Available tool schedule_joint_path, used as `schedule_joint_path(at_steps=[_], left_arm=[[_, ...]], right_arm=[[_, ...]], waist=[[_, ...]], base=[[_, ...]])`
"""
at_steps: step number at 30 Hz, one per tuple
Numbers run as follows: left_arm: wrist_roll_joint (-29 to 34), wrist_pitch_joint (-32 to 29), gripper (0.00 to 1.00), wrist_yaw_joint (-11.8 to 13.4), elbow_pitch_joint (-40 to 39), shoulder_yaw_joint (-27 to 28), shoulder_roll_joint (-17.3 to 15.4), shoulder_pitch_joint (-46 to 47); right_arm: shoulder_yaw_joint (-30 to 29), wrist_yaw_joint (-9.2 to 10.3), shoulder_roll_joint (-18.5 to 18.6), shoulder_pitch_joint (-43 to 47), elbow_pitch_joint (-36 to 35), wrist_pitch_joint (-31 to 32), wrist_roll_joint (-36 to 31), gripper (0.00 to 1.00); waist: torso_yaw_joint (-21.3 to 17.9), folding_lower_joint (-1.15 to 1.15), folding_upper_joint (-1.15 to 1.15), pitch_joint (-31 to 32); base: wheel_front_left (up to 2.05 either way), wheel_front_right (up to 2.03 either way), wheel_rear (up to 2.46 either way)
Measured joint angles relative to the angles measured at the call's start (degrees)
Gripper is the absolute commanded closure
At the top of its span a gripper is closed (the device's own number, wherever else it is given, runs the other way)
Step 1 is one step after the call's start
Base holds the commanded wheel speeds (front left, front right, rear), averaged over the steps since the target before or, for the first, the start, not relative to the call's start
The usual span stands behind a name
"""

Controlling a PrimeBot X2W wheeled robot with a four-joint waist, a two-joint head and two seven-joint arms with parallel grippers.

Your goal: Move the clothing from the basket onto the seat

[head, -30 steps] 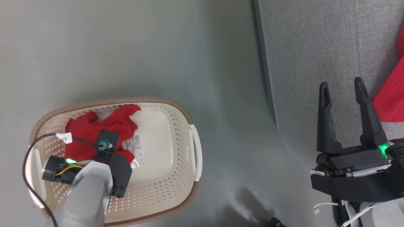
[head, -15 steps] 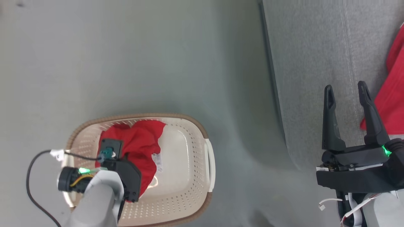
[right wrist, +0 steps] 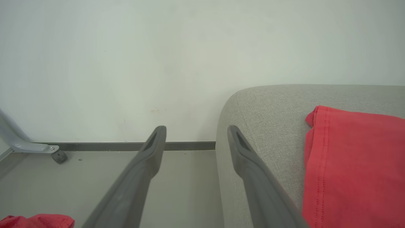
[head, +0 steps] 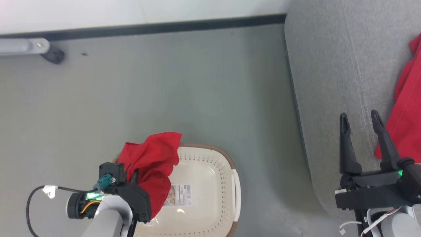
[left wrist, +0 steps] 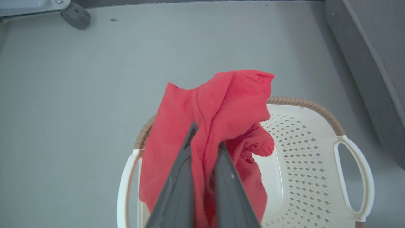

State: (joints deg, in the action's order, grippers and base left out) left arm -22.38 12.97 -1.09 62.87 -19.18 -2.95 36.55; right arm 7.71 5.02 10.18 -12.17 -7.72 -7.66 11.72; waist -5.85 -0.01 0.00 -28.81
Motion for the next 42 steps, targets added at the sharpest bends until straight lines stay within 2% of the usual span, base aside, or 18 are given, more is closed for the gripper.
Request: schedule_joint_path(at_steps=[4, 15, 21, 30, 42], left_arm=[[-1.8, 0.8, 1.00, -0.7, -1.9, 0.5, 0.4, -1.1], [-2.0, 1.3, 1.00, -2.0, -11.3, 1.6, 0.5, -5.5], [-2.1, 1.3, 1.00, -1.8, -20.4, 2.8, 0.5, -9.3], [-1.6, 1.3, 1.00, -2.0, -35.6, 3.2, 0.5, -13.9], [0.4, 1.3, 1.00, -3.0, -54.5, -0.5, 0.4, -17.1]], right_arm=[[-0.4, -0.24, 0.3, 1.8, 1.4, 0.0, 0.5, 0.00], [-0.5, -1.43, 0.8, 6.1, 5.2, 0.6, 2.5, 0.00], [-0.4, -1.59, 0.9, 8.6, 6.5, 1.1, 3.1, 0.00], [0.4, -2.96, 0.9, 12.1, 8.6, 1.6, 4.2, 0.00], [2.2, -3.98, 0.8, 15.7, 8.2, 2.8, 4.5, 0.00]], waist=[[1.4, 0.00, 0.00, 3.3], [4.8, 0.00, 0.00, 12.4], [6.2, -0.01, 0.00, 17.3], [7.5, 0.00, 0.00, 23.9], [8.4, 0.00, 0.00, 30.3]], base=[[0.00, 0.00, 0.00], [0.00, 0.00, 0.00], [0.00, 0.00, 0.00], [0.00, 0.00, 0.00], [0.00, 0.00, 0.00]])
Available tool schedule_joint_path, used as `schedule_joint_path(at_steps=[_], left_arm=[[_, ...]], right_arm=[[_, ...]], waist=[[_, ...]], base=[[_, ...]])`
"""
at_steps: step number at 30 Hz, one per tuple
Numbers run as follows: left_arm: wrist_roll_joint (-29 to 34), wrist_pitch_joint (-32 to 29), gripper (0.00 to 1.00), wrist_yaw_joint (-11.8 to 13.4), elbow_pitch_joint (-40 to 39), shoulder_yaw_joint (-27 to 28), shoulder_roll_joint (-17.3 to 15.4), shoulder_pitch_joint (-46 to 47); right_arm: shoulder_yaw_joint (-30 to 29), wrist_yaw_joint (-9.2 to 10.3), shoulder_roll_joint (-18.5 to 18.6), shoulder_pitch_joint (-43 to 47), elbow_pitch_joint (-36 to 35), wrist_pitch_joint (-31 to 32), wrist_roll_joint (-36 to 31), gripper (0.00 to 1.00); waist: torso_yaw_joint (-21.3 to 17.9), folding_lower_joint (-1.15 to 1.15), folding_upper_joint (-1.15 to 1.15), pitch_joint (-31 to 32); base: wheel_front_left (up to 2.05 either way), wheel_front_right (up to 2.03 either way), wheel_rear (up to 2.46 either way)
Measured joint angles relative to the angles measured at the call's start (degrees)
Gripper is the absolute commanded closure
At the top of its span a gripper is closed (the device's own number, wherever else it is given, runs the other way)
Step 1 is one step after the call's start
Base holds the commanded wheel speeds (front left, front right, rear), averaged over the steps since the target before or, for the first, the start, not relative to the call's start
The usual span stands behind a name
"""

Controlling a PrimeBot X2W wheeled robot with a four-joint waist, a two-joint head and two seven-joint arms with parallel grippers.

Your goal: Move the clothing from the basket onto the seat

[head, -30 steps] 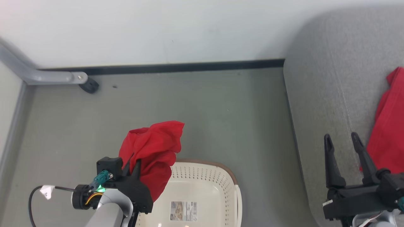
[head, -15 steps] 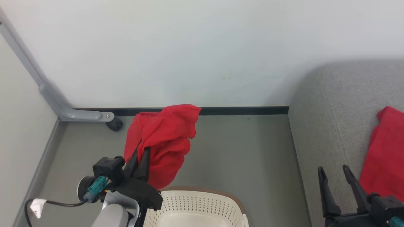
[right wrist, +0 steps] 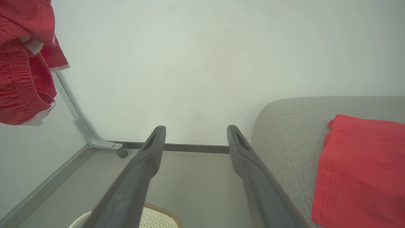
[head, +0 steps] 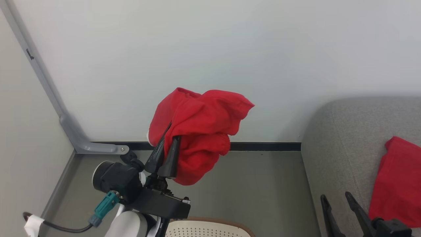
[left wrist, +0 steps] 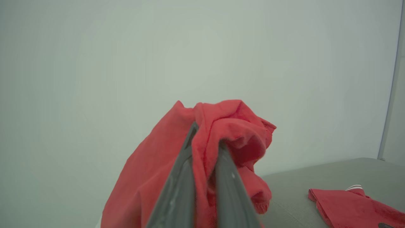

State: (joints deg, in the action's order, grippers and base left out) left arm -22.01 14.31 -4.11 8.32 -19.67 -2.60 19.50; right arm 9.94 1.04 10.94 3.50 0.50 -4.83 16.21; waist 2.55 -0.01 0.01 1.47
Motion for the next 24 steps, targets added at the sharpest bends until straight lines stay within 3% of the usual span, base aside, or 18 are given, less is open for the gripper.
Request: schedule_joint_path(at_steps=[10, 18, 24], left_arm=[[0.4, -0.2, 1.00, -0.8, -7.2, -3.4, -0.1, 0.1], [-0.1, -3.2, 1.00, -1.5, -8.9, -7.3, -0.1, 0.2], [-0.8, -4.7, 1.00, -1.5, -9.0, -9.3, -0.1, 0.4]], right_arm=[[1.8, -0.62, -0.6, 0.2, -1.2, 0.6, 0.0, 0.00], [9.2, -4.46, -3.1, -1.1, -5.6, 1.3, 0.0, 0.00], [14.9, -6.19, -4.8, -4.3, -6.6, 2.3, 0.0, 0.00]], waist=[[-0.6, 0.01, -0.01, 0.8], [-1.1, 0.01, -0.01, 0.8], [-1.0, 0.01, -0.01, 0.9]], base=[[0.00, 0.00, 0.00], [0.00, 0.00, 0.00], [0.00, 0.00, 0.00]])
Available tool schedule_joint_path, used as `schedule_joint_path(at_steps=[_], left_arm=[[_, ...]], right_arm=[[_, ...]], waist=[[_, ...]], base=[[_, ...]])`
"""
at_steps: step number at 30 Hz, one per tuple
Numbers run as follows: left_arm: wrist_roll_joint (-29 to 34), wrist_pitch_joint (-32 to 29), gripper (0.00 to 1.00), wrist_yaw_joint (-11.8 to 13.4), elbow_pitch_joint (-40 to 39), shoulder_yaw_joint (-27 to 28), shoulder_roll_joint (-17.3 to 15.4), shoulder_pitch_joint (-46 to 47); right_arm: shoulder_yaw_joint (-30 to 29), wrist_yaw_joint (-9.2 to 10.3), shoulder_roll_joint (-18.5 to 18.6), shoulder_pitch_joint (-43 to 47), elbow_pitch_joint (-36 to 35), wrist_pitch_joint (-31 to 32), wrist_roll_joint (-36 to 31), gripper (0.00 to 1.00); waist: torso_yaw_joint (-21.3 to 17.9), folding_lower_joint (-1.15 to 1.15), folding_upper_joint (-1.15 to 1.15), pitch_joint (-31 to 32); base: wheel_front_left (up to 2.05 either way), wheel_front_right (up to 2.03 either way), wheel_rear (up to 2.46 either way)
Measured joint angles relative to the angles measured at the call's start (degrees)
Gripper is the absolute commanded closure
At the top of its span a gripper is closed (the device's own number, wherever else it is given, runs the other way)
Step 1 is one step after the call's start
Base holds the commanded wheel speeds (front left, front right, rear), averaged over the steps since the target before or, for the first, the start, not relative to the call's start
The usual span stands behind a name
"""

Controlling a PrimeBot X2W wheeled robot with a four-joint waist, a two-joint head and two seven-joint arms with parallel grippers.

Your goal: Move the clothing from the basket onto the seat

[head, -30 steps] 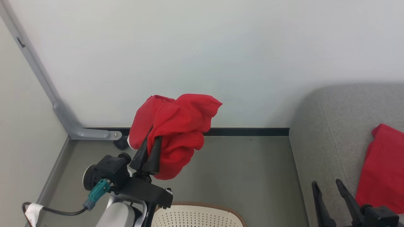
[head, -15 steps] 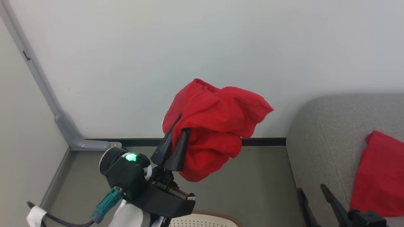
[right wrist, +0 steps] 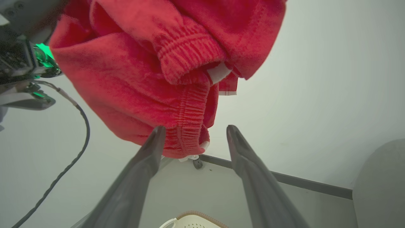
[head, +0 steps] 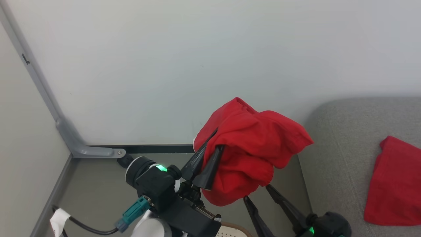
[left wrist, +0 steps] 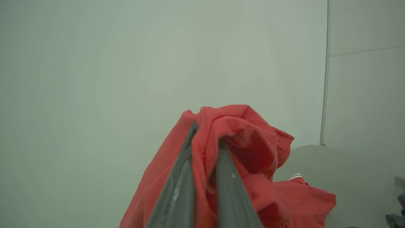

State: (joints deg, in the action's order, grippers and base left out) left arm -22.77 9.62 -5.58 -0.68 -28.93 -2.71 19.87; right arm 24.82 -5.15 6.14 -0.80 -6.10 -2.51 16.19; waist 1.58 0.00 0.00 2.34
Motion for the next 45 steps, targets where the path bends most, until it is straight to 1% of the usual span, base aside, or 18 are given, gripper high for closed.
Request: schedule_joint_path(at_steps=[5, 10, 21, 22, 23, 24, 35, 38, 39, 40, 41, 42, 43, 45], left_arm=[[-1.4, -1.0, 1.00, 0.0, 0.1, -2.0, 0.0, 1.0], [-1.5, -1.7, 1.00, 0.0, -0.2, -2.8, 0.0, 1.1], [-2.3, -2.5, 1.00, 0.1, -0.1, -3.6, -0.1, 1.1], [-2.3, -2.6, 1.00, 0.1, -0.1, -3.6, -0.1, 1.1], [-2.4, -2.8, 1.00, 0.2, -0.1, -3.7, -0.1, 1.1], [-2.4, -3.0, 1.00, 0.4, -0.1, -3.7, -0.1, 1.1], [-2.8, -3.6, 1.00, 0.6, -0.4, -4.5, -0.1, 1.1], [-2.8, -4.0, 1.00, 1.1, -1.0, -4.6, -0.1, 0.9], [-2.8, -4.1, 0.90, 1.1, -1.6, -4.6, -0.2, 0.8], [-2.8, -4.1, 0.61, 1.1, -1.8, -4.6, -0.4, 0.8], [-2.8, -4.5, 0.50, 1.4, -2.1, -4.7, -0.6, 0.7], [-2.8, -4.6, 0.05, 1.6, -2.3, -4.7, -0.8, 0.5], [-2.8, -4.6, 0.00, 1.6, -2.6, -4.8, -1.0, 0.0], [-2.8, -4.8, 0.00, 1.6, -3.1, -5.2, -1.1, -1.1]], right_arm=[[3.9, -0.91, -0.8, -3.4, 1.0, 0.7, 0.2, 0.00], [8.3, -1.42, -2.1, -7.4, 2.9, 1.1, 2.0, 0.00], [12.3, -1.49, -2.2, -12.0, 6.5, 0.5, 5.1, 0.00], [12.6, -1.49, -2.2, -12.0, 6.7, 0.4, 5.2, 0.07], [12.7, -1.49, -2.2, -12.3, 7.0, 0.4, 5.5, 0.72], [12.9, -1.49, -2.2, -12.6, 7.2, 0.3, 5.6, 1.00], [13.2, -1.76, -2.2, -13.9, 8.5, -1.9, 7.2, 1.00], [12.6, -1.76, -2.2, -14.0, 8.8, -2.2, 7.2, 1.00], [12.4, -1.76, -2.2, -14.0, 8.8, -2.5, 7.2, 1.00], [12.0, -1.77, -2.2, -14.2, 9.0, -2.6, 7.2, 1.00], [11.6, -1.77, -2.1, -14.4, 9.1, -2.7, 7.2, 1.00], [11.1, -1.77, -2.0, -14.7, 9.2, -2.7, 7.2, 1.00], [10.7, -1.77, -1.8, -15.1, 9.4, -3.0, 7.2, 1.00], [9.6, -1.76, -1.2, -15.5, 9.4, -3.2, 7.2, 1.00]], waist=[[0.6, 0.00, 0.00, 0.1], [1.1, 0.00, 0.00, 0.1], [2.3, 0.00, 0.00, 0.1], [2.3, 0.00, 0.00, 0.1], [2.3, 0.00, 0.00, 0.1], [2.3, 0.00, 0.00, 0.1], [2.1, 0.00, 0.00, 0.1], [1.9, 0.00, 0.00, 0.0], [1.7, 0.00, 0.00, 0.0], [1.5, 0.00, 0.00, -0.1], [1.3, 0.00, 0.00, -0.1], [1.1, 0.00, 0.00, -0.2], [0.8, 0.00, 0.00, -0.3], [0.3, 0.00, 0.00, -0.5]], base=[[0.00, 0.00, 0.00], [0.00, 0.00, 0.00], [0.00, 0.00, 0.00], [0.00, 0.00, 0.00], [0.00, 0.00, 0.00], [0.00, 0.00, 0.00], [0.00, 0.00, 0.00], [0.00, 0.00, 0.00], [0.00, 0.00, 0.00], [0.00, 0.00, 0.00], [0.00, 0.00, 0.00], [0.00, 0.00, 0.00], [0.00, 0.00, 0.00], [0.00, 0.00, 0.00]])
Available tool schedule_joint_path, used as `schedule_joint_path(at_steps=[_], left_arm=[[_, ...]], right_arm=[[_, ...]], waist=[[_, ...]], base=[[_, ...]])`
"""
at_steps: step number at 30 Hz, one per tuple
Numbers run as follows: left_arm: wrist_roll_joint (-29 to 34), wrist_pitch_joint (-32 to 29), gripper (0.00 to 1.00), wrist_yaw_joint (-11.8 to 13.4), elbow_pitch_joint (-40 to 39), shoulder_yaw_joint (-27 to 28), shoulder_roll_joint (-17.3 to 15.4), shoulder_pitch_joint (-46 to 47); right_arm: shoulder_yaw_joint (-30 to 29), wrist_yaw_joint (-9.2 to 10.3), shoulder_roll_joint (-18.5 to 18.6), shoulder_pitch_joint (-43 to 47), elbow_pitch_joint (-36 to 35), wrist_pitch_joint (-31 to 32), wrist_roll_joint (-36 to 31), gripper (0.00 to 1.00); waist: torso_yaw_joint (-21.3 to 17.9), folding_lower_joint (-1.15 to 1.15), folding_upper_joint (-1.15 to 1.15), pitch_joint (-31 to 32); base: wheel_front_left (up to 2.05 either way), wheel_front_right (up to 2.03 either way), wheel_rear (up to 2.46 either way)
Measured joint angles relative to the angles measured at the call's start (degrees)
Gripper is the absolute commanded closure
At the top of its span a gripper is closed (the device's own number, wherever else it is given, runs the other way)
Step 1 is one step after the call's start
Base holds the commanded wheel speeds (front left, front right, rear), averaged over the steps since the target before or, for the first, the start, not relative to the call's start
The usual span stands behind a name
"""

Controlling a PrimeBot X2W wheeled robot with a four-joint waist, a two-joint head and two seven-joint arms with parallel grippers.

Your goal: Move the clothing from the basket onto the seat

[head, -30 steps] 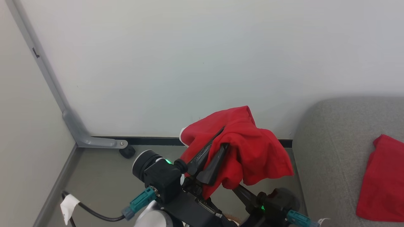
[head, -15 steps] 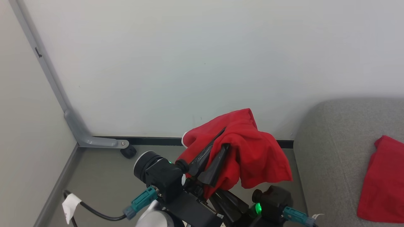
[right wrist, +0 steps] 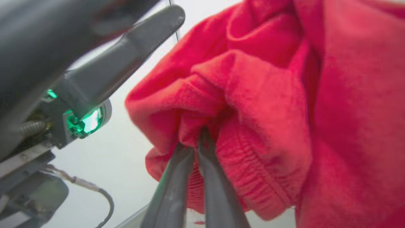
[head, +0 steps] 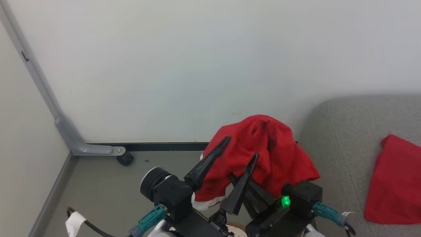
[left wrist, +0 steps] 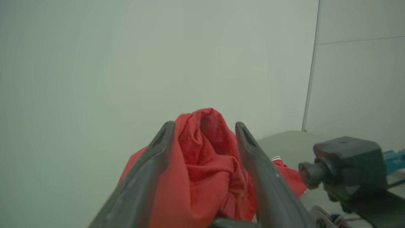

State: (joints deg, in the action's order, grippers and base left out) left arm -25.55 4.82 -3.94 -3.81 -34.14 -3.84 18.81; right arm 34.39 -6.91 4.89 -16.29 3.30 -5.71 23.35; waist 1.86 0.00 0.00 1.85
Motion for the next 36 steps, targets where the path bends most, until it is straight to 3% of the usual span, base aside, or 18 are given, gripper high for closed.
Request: schedule_joint_path(at_steps=[7, 18, 31, 36], left_arm=[[0.4, -0.7, 0.00, 0.4, -2.2, -1.7, -0.5, -1.8], [2.7, -1.8, 0.00, 1.4, -4.2, -4.3, -4.6, -7.9], [5.6, -2.1, 0.00, 1.7, -6.1, -6.1, -7.0, -10.1], [6.0, -2.1, 0.00, 1.6, -6.7, -7.0, -7.1, -10.2]], right_arm=[[-4.7, 1.27, 3.7, 0.0, 0.8, -1.1, -0.1, 1.00], [-11.5, 4.43, 7.9, -0.8, 1.0, -3.0, -0.2, 1.00], [-17.9, 7.43, 10.9, -2.1, -0.8, -4.0, -0.2, 1.00], [-20.2, 7.64, 12.2, -4.3, -0.8, -4.5, -0.1, 1.00]], waist=[[-1.3, 0.00, 0.00, -0.8], [-3.2, 0.00, 0.00, -2.0], [-7.3, 0.00, 0.00, -5.8], [-8.8, 0.00, -0.01, -8.2]], base=[[0.00, 0.00, 0.00], [0.00, 0.00, 0.00], [0.00, 0.00, 0.00], [0.00, 0.00, 0.00]])
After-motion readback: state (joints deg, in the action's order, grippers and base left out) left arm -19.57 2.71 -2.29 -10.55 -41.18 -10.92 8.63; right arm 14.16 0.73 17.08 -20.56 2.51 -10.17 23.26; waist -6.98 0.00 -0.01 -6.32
